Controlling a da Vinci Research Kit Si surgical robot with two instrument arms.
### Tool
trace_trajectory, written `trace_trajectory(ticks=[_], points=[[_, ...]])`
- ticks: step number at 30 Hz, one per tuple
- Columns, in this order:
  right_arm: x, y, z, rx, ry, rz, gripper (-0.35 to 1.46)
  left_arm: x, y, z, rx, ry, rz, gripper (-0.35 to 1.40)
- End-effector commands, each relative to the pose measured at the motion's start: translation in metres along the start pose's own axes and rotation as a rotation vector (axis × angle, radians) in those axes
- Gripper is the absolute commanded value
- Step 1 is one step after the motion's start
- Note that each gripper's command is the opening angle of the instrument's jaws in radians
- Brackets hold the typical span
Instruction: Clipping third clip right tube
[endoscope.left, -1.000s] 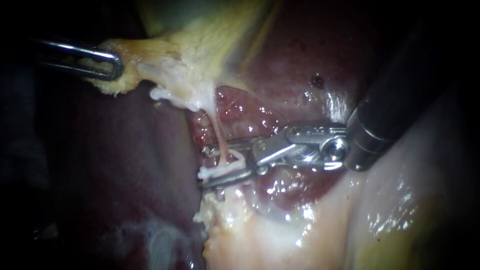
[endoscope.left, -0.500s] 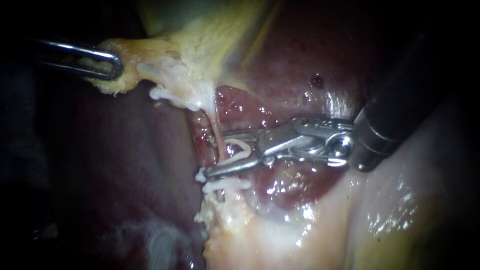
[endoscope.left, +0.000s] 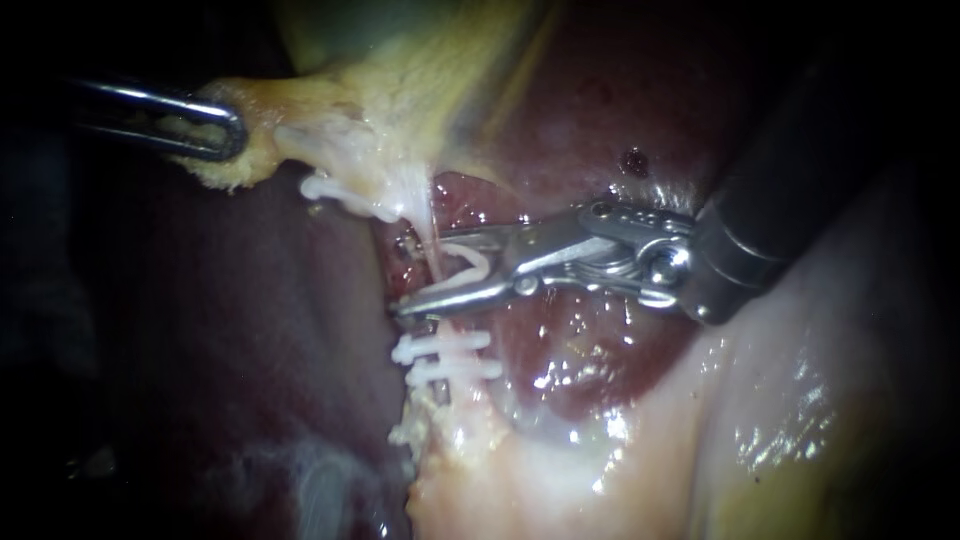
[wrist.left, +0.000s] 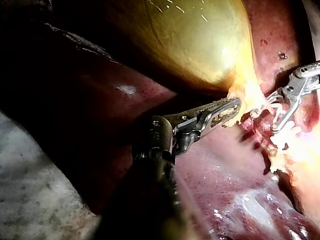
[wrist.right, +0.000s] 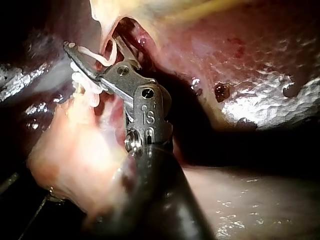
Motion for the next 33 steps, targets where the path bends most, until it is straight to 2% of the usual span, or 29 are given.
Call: trace_trajectory(ticks=[1, 7, 15, 25, 33], points=[[0.0002, 0.0000, 0.0001, 0.004, 0.001, 0.002, 0.50, 0.0000, 0.0000, 0.0000, 0.000, 0.000, 0.000, -0.35], [0.0008, 0.0000, 0.0011, 0.023, 0.020, 0.021, 0.50, 0.0000, 0.0000, 0.0000, 0.000, 0.000, 0.000, -0.35], [0.0016, -0.0009, 0.0013, 0.060, 0.048, 0.029, 0.50, 0.0000, -0.0002, -0.0001, 0.000, 0.000, 0.000, -0.35], [0.0040, -0.0022, 0.0005, 0.119, 0.109, 0.059, 0.49, 0.0000, -0.0002, -0.0001, -0.001, 0.000, 0.000, -0.35], [0.0043, -0.0023, 0.0004, 0.125, 0.116, 0.078, 0.47, 0.0000, -0.0003, -0.0001, -0.001, 0.000, 0.000, -0.35]])
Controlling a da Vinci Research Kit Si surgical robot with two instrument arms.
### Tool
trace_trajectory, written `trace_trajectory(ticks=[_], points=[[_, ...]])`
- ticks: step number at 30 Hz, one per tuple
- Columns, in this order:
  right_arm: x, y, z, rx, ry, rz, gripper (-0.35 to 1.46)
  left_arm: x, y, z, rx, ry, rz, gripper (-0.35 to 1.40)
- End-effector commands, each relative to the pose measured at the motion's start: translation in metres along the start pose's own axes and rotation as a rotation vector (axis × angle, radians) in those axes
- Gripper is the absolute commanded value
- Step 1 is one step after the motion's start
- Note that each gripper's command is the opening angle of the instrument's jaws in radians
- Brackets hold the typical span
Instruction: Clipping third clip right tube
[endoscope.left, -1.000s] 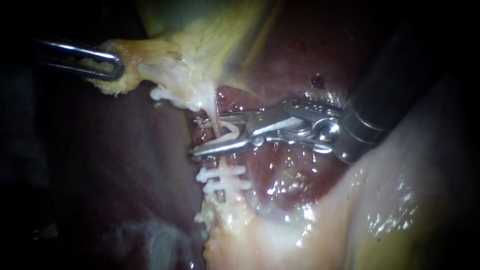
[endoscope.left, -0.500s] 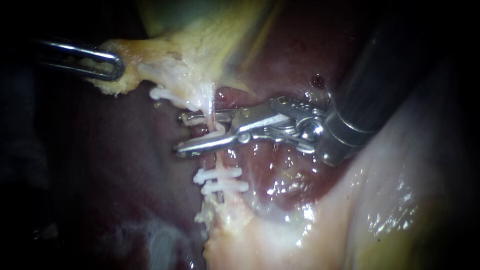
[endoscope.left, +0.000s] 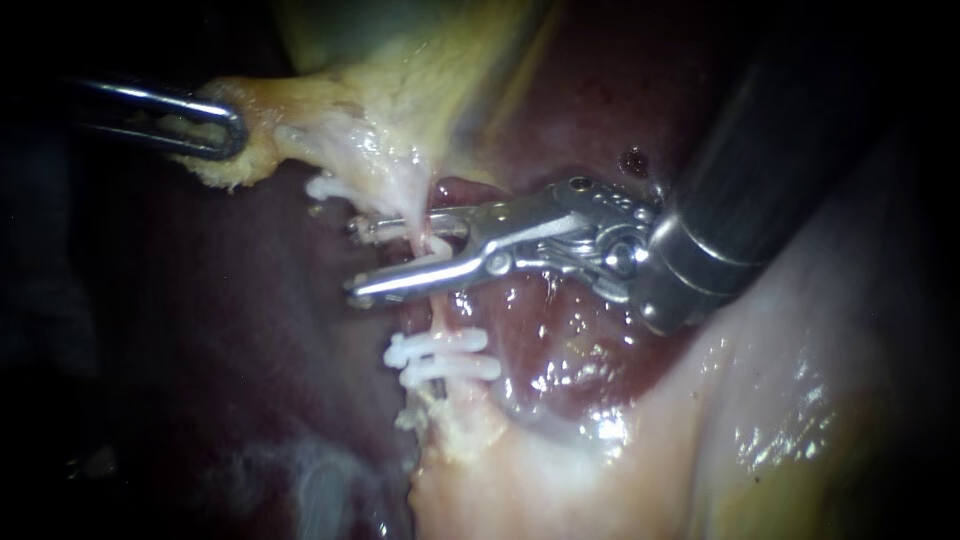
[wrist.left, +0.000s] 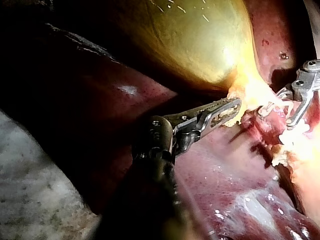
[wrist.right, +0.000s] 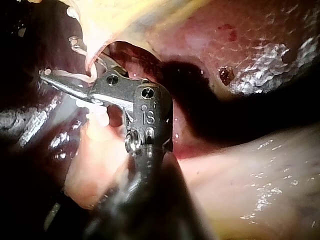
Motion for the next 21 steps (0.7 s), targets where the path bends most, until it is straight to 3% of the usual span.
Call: trace_trajectory(ticks=[1, 5, 16, 19, 21], points=[[0.0000, 0.0000, 0.0000, 0.000, -0.001, 0.008, 0.47, 0.0000, 0.0000, 0.0000, 0.000, 0.000, 0.000, -0.35], [0.0000, 0.0001, -0.0001, 0.000, 0.000, 0.026, 0.38, 0.0000, 0.0000, 0.0000, 0.000, 0.000, 0.000, -0.35], [-0.0004, 0.0008, -0.0007, -0.019, 0.006, 0.058, -0.09, 0.0000, 0.0000, 0.0000, 0.000, 0.000, 0.000, -0.35], [-0.0004, 0.0009, -0.0010, -0.027, 0.009, 0.070, -0.34, 0.0000, 0.0000, 0.0000, 0.000, 0.000, 0.000, -0.35], [-0.0005, 0.0009, -0.0012, -0.029, 0.013, 0.104, -0.35, 0.0000, 0.0000, 0.0000, 0.000, 0.000, 0.000, -0.35]])
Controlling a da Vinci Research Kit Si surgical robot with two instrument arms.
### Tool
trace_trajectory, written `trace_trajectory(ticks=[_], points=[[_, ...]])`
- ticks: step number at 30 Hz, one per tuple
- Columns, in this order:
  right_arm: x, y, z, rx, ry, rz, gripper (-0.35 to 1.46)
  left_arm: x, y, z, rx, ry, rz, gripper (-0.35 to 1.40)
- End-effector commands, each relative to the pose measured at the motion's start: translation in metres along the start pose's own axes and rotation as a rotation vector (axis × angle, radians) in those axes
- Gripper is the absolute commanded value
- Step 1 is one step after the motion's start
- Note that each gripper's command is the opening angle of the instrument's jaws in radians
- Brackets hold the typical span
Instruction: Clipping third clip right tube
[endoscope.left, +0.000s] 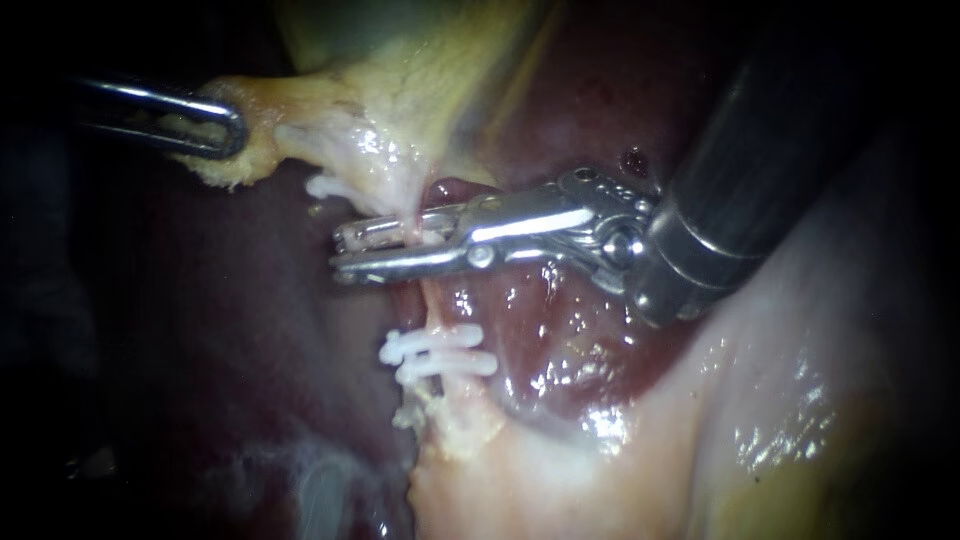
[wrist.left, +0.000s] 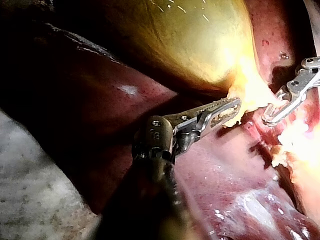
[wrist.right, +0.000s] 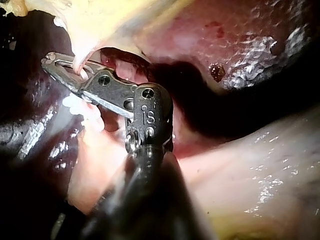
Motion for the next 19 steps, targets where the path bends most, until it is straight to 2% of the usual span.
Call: trace_trajectory(ticks=[1, 4, 19], points=[[0.0001, -0.0001, -0.0001, -0.012, 0.000, 0.015, -0.35, 0.0000, 0.0000, 0.0000, 0.000, 0.000, 0.000, -0.35], [0.0001, -0.0001, -0.0003, -0.027, -0.023, 0.028, -0.35, 0.0000, 0.0000, 0.0000, 0.000, 0.000, 0.000, -0.35], [-0.0003, 0.0000, -0.0003, -0.029, -0.023, 0.031, -0.35, 0.0000, 0.0000, 0.0000, 0.000, 0.000, 0.000, -0.35]])
